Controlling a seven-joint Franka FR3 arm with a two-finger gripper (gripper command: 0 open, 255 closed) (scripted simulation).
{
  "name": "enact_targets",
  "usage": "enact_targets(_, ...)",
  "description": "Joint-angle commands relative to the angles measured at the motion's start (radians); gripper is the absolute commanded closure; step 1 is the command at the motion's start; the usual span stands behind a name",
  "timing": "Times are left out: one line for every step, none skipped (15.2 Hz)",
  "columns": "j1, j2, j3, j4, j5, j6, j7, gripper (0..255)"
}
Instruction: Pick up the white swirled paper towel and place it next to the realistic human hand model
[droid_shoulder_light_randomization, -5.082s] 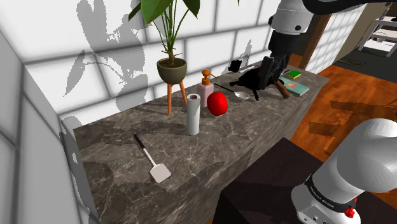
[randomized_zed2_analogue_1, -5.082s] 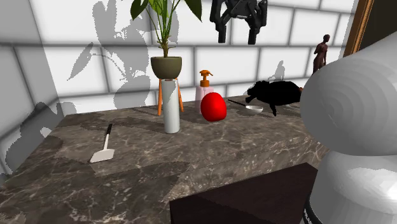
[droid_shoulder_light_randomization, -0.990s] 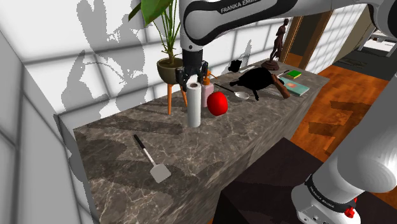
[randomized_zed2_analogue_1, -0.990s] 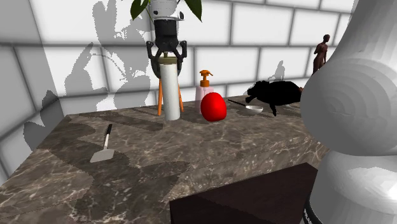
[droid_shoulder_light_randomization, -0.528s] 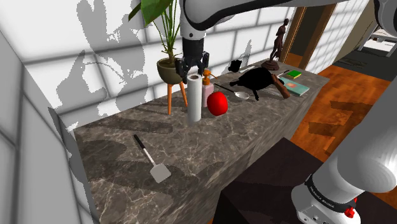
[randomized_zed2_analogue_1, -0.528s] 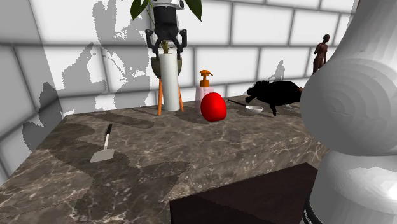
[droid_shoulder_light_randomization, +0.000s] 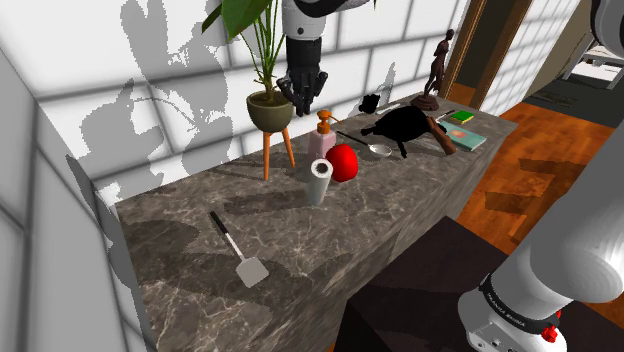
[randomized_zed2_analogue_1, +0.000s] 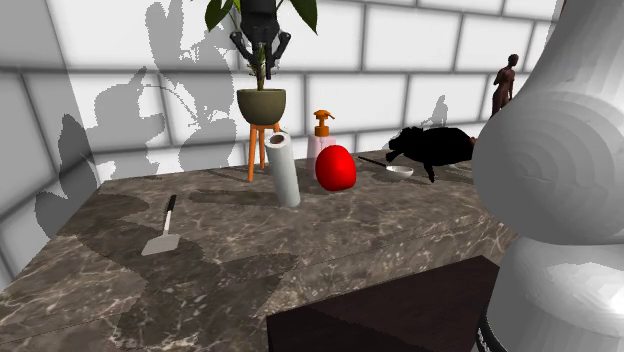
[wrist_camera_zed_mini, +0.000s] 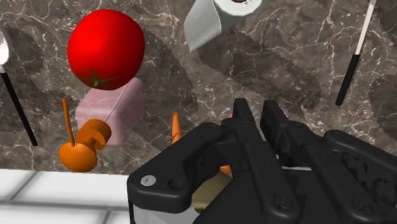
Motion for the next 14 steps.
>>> enact_targets(0.001, 0.004, 0.001, 0.032, -0.001, -0.029, 0.001, 255)
enact_targets(0.001, 0.005, 0.001, 0.047, -0.001, -0.043, 0.0, 255)
enact_targets(0.002, 0.007, 0.001, 0.063, -0.002, -0.057, 0.0, 255)
enact_targets(0.0, 0.005, 0.0, 0.045, -0.001, -0.04, -0.002, 255)
enact_targets(0.0, 0.005, 0.0, 0.045, -0.001, -0.04, -0.002, 0)
enact_targets(-0.003, -0.022, -0.002, -0.01, 0.012, -0.017, -0.001, 0)
enact_targets(-0.006, -0.048, -0.004, -0.062, 0.026, 0.004, 0.0, 0)
enact_targets(-0.008, -0.072, -0.005, -0.113, 0.038, 0.025, 0.001, 0)
enact_targets(-0.009, -0.096, -0.007, -0.163, 0.051, 0.045, 0.002, 0)
enact_targets(-0.01, -0.119, -0.008, -0.21, 0.064, 0.064, 0.003, 0)
enact_targets(-0.01, -0.141, -0.01, -0.257, 0.076, 0.083, 0.004, 0)
enact_targets(-0.01, -0.162, -0.011, -0.302, 0.088, 0.101, 0.004, 0)
enact_targets(-0.009, -0.183, -0.012, -0.347, 0.1, 0.118, 0.005, 0)
enact_targets(-0.008, -0.203, -0.013, -0.39, 0.113, 0.135, 0.006, 0)
